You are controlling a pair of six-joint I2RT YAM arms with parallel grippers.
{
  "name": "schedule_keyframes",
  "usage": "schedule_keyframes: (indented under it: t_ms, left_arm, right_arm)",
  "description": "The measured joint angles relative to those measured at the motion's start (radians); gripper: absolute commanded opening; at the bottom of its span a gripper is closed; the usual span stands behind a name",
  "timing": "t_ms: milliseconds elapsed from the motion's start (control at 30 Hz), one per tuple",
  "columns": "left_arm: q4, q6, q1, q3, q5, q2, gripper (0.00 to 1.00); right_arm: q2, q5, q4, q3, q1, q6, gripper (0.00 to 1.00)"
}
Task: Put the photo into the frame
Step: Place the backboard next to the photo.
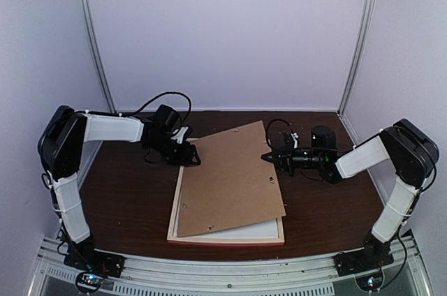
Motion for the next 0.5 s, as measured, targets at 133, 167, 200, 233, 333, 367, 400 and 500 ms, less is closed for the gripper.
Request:
schedule_keyframes:
  t_ms: [133, 167, 200, 233, 333, 367, 400, 500]
  left_arm:
    - [-0.004, -0.003, 0.000, -0.007, -0.005, -0.024, 0.69]
    - [-0.005, -0.003, 0.000, -0.007, -0.008, -0.032, 0.69]
    - [-0.007, -0.003, 0.000, -0.007, -0.013, -0.042, 0.69]
    - [-0.008, -0.003, 0.000, -0.007, -0.017, -0.050, 0.70]
    - [-0.021, -0.003, 0.000, -0.007, -0.033, -0.075, 0.71]
    - [-0.023, -0.003, 0.000, -0.007, -0.039, -0.082, 0.71]
    - [-0.025, -0.003, 0.000, -0.007, -0.046, -0.090, 0.71]
    - [-0.031, -0.003, 0.000, -0.007, -0.068, -0.109, 0.71]
  right_arm:
    - [0.000, 0.001, 0.000, 0.000, 0.000, 0.001, 0.00]
    - [0.000, 0.001, 0.001, 0.000, 0.000, 0.000, 0.00]
    - [0.000, 0.001, 0.001, 0.000, 0.000, 0.001, 0.00]
    - [0.000, 0.001, 0.001, 0.000, 0.000, 0.001, 0.00]
    - [0.000, 0.001, 0.001, 0.000, 0.000, 0.000, 0.00]
    - [0.000, 0.001, 0.001, 0.000, 0.000, 0.001, 0.00]
    - [0.000, 0.001, 0.001, 0.000, 0.000, 0.001, 0.00]
    - [0.000, 0.002, 0.003, -0.005, 0.000, 0.000, 0.00]
